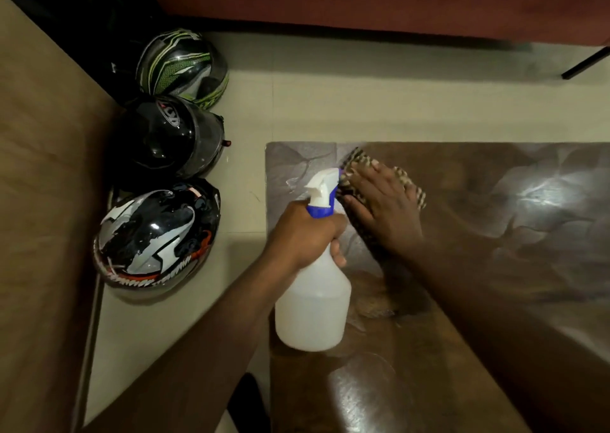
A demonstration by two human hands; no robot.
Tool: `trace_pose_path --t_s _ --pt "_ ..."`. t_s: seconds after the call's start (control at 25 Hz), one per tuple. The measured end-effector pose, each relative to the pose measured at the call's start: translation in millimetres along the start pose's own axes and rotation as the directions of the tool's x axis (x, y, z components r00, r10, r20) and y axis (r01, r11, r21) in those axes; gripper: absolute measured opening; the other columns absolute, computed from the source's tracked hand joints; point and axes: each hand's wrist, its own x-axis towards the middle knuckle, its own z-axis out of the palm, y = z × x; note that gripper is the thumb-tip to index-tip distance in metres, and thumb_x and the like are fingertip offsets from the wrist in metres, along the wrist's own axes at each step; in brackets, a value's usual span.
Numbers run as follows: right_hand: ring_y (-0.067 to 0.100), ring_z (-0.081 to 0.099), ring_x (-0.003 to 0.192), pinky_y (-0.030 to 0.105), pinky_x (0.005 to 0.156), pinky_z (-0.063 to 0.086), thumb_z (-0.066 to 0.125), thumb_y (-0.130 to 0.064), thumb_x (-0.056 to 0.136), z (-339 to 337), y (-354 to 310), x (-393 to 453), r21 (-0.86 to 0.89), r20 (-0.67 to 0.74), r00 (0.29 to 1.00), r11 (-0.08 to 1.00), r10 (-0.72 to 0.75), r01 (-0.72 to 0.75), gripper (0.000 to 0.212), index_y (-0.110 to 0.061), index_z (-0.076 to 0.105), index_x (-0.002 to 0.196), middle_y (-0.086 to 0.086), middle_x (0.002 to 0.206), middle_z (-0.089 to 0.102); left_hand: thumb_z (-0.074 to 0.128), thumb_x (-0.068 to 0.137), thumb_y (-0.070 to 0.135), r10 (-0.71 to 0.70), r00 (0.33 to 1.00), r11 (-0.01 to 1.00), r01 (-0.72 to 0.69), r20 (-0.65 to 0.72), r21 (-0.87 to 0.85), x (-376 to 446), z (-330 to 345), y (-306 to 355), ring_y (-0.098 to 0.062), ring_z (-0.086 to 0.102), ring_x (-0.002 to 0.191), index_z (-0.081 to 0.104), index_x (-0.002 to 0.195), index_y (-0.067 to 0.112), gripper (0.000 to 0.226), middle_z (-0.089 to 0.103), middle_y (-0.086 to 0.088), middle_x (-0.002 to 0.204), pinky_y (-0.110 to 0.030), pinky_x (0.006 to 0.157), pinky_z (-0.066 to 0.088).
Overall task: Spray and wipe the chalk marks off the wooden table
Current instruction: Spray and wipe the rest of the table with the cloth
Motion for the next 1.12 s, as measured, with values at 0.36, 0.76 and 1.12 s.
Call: trace_pose_path --t_s 0.36,0.76,1.12 --pt "0.023 0.034 0.136 0.053 0.106 0.028 0.029 -0.049 0.097 21.5 -55.4 3.0 0.065 0.025 0.996 0.994 -0.088 0.087 0.047 -0.029 0.047 0.135 -0.004 0.145 0.044 0.058 0.081 0.002 -0.087 0.990 0.991 0.075 -0.110 -0.109 -22.3 -45.9 -19.6 -0.029 0.061 0.051 0.054 0.074 0.003 0.008 0.054 -0.006 0.045 -0.026 0.047 0.052" --pt "0.022 0.038 0.133 0.050 0.098 0.032 0.035 -0.046 0.093 27.4 -80.8 4.0 0.060 0.029 0.973 0.972 -0.228 0.226 0.047 -0.026 0.053 0.131 -0.003 0.141 0.049 0.057 0.080 0.003 -0.088 0.995 0.991 0.081 -0.057 -0.105 -30.2 -71.6 -22.8 -0.027 0.060 0.043 0.059 0.077 0.003 0.004 0.054 -0.006 0.044 -0.030 0.052 0.052" --pt "0.024 0.044 0.129 0.048 0.093 0.035 0.038 -0.045 0.091 27.6 -104.9 -9.9 0.053 0.009 0.952 0.951 -0.305 0.304 0.044 -0.025 0.057 0.125 -0.003 0.137 0.053 0.059 0.076 0.008 -0.059 0.993 0.994 0.049 -0.104 -0.096 -42.4 -69.0 -34.2 -0.024 0.059 0.042 0.065 0.106 -0.007 0.034 0.055 -0.005 0.046 -0.041 0.065 0.053"
